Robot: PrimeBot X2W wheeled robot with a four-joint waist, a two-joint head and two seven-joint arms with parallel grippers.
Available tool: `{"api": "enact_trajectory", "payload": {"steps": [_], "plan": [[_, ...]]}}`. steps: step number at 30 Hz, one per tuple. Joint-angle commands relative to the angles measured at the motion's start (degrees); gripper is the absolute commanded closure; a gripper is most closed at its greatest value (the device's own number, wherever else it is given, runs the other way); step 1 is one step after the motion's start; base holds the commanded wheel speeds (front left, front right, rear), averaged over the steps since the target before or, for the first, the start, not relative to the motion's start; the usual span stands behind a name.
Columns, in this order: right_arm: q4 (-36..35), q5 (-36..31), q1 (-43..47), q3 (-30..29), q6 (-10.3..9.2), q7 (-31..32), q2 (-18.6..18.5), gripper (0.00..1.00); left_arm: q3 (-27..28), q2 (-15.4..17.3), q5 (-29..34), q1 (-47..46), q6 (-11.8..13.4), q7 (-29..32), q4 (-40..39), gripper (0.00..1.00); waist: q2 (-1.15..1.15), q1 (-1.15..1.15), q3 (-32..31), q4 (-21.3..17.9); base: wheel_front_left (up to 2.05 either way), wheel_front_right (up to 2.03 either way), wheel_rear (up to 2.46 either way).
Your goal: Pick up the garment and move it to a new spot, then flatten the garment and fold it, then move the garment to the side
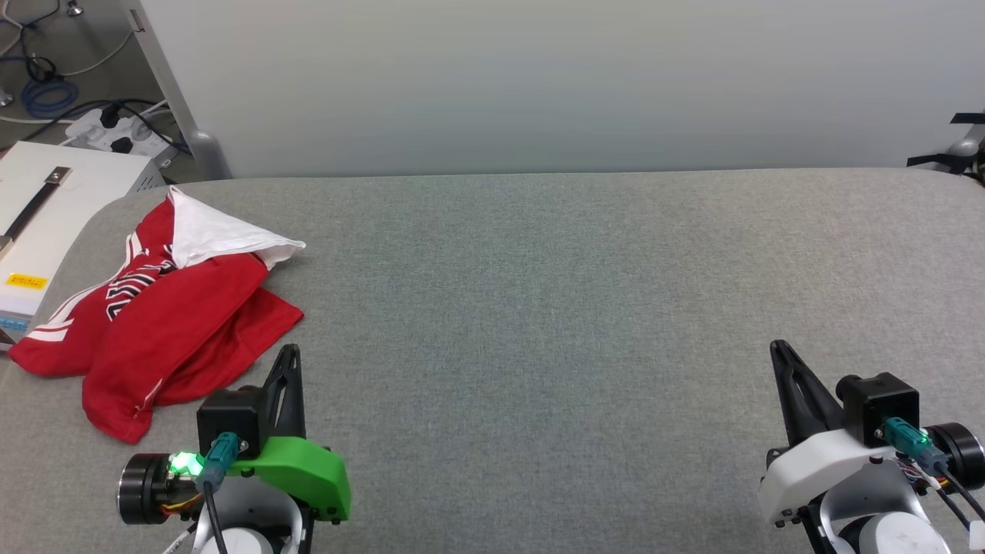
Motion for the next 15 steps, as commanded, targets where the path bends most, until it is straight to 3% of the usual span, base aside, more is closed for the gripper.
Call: {"api": "enact_trajectory", "payload": {"steps": [1, 4, 5, 15], "plan": [[-0.27, -0.57, 0.52, -0.07, -0.04, 0.16, 0.0, 1.0, -0.06, -0.25, 0.55, 0.26, 0.23, -0.04, -0.13, 1.0, 0.0, 0.0, 0.0, 0.0, 0.0, 0.0, 0.0], [-0.27, -0.57, 0.52, -0.07, -0.04, 0.16, 0.0, 1.0, -0.06, -0.25, 0.55, 0.26, 0.23, -0.04, -0.13, 1.0, 0.0, 0.0, 0.0, 0.0, 0.0, 0.0, 0.0], [0.0, 0.02, 0.0, 0.0, 0.0, 0.0, 0.0, 0.0, 0.0, 0.0, -0.02, 0.0, 0.0, 0.0, 0.0, 0.0, 0.0, 0.0, 0.0, 0.0, 0.0, 0.0, 0.0], [0.39, 0.7, 0.05, -0.35, 0.0, -0.8, 0.0, 0.0, -0.27, 0.0, -0.66, -0.1, -0.03, -0.8, 0.7, 0.0, 0.0, 0.0, 0.05, -0.01, 0.0, 0.0, 0.0]]}}
